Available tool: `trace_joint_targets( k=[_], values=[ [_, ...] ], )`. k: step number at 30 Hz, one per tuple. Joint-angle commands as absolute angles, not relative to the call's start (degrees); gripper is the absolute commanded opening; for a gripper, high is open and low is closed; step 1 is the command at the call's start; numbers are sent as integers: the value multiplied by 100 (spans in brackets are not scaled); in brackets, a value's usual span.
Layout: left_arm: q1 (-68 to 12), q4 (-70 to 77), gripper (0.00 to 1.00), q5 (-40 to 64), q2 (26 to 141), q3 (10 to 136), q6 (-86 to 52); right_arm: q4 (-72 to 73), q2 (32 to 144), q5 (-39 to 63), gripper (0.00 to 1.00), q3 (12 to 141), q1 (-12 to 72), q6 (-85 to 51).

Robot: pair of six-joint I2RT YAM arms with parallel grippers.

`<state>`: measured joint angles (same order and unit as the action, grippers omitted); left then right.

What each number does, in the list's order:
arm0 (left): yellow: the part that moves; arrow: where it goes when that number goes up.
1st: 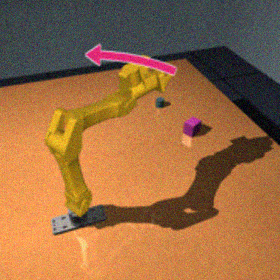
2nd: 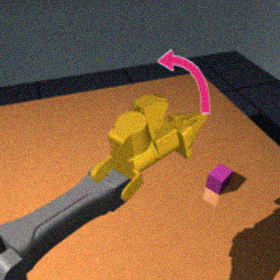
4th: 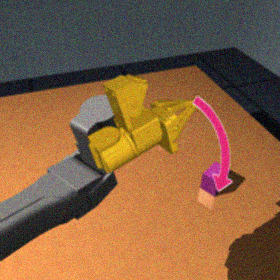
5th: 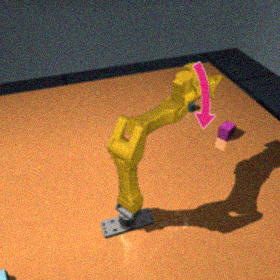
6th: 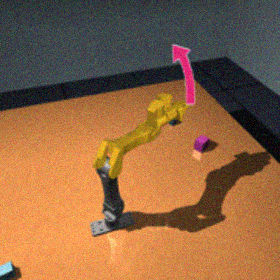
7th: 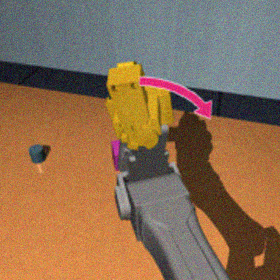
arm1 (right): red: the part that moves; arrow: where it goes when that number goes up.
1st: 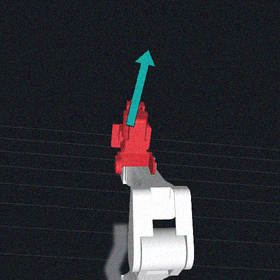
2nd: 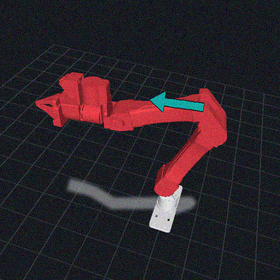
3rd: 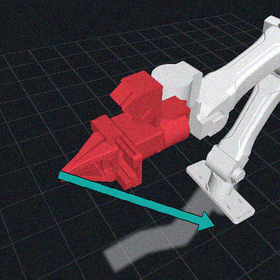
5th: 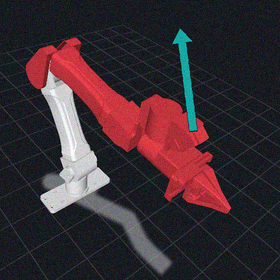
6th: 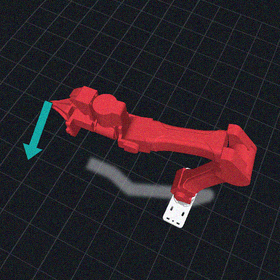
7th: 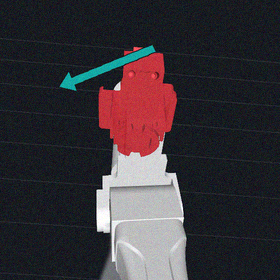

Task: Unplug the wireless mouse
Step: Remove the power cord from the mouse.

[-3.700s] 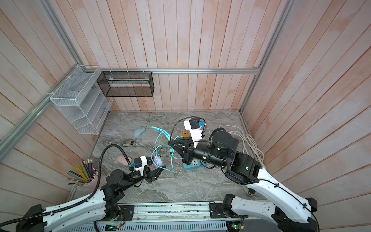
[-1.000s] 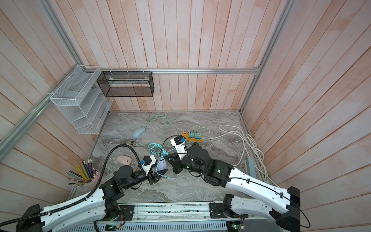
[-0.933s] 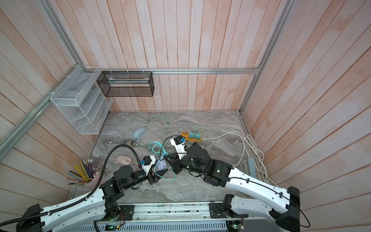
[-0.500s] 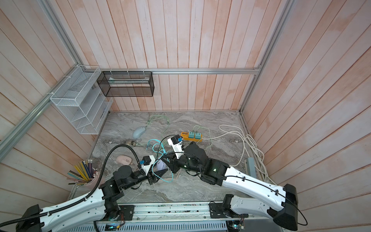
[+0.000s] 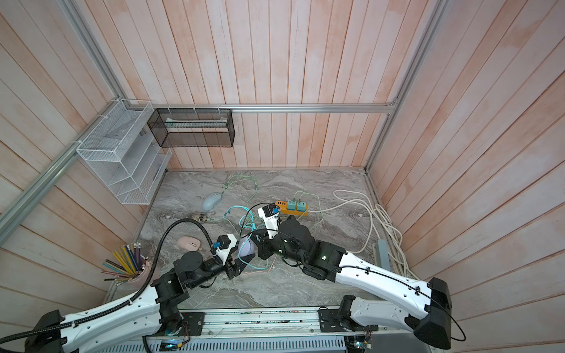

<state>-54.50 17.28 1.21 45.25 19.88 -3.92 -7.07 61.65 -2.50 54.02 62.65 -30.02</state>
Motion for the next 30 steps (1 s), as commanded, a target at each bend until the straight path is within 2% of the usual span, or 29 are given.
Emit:
trace_joint_targets(
  k=[1, 8, 15, 30],
  values=[
    [-5395, 911, 36, -577, 4716, 2186, -571, -443, 5817, -632, 0, 5574, 6275, -3067],
    [-5396, 457, 35, -632, 5282, 2400, -615, -352, 5924, -967, 0, 5836, 6281, -3010],
    [-5396, 352, 35, -745, 5304, 2364, -598, -389, 5669, -1706, 0, 5826, 6276, -3041],
    [-5379, 187, 35, -1049, 5432, 2406, -782, 4, 5051, -2323, 0, 5415, 6275, -3103]
  ],
)
